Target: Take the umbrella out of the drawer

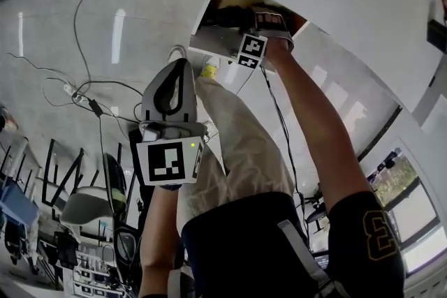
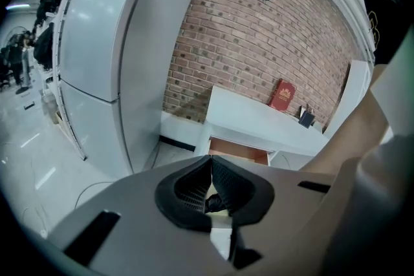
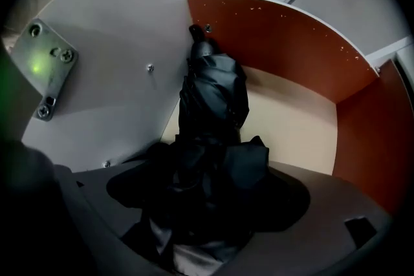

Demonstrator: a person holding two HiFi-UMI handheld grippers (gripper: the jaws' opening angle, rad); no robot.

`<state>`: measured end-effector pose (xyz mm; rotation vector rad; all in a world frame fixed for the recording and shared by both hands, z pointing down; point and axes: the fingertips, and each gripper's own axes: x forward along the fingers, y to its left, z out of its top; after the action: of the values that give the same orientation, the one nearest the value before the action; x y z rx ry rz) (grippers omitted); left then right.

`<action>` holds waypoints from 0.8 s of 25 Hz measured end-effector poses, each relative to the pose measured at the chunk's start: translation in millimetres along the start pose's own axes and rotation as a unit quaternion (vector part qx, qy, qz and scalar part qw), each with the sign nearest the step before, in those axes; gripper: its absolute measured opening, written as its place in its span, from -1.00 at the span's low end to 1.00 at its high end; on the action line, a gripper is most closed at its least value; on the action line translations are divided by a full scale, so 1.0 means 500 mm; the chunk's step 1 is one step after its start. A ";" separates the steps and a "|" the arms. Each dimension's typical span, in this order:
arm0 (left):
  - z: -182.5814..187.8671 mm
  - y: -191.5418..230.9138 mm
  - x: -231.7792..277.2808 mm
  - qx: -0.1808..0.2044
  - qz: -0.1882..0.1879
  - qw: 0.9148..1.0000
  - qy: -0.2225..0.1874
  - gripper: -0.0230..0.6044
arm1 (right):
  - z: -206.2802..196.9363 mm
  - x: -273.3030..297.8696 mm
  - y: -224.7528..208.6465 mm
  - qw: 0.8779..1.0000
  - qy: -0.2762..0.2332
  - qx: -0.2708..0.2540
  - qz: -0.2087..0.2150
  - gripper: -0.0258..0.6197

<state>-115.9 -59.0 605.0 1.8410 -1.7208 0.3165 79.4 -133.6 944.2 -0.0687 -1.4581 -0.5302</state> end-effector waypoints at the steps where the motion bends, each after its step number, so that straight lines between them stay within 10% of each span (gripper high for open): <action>1: -0.003 0.000 0.000 -0.001 0.000 1.000 0.001 -0.87 | -0.001 0.003 0.001 1.000 0.002 0.000 0.002 0.51; 20: 0.002 -0.002 0.011 0.002 -0.015 1.000 0.018 -0.87 | -0.006 0.027 -0.004 1.000 0.017 0.015 -0.007 0.51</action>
<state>-114.5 -64.1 606.9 1.8509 -1.6683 0.3407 81.8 -140.7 956.3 -0.0263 -1.4341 -0.5194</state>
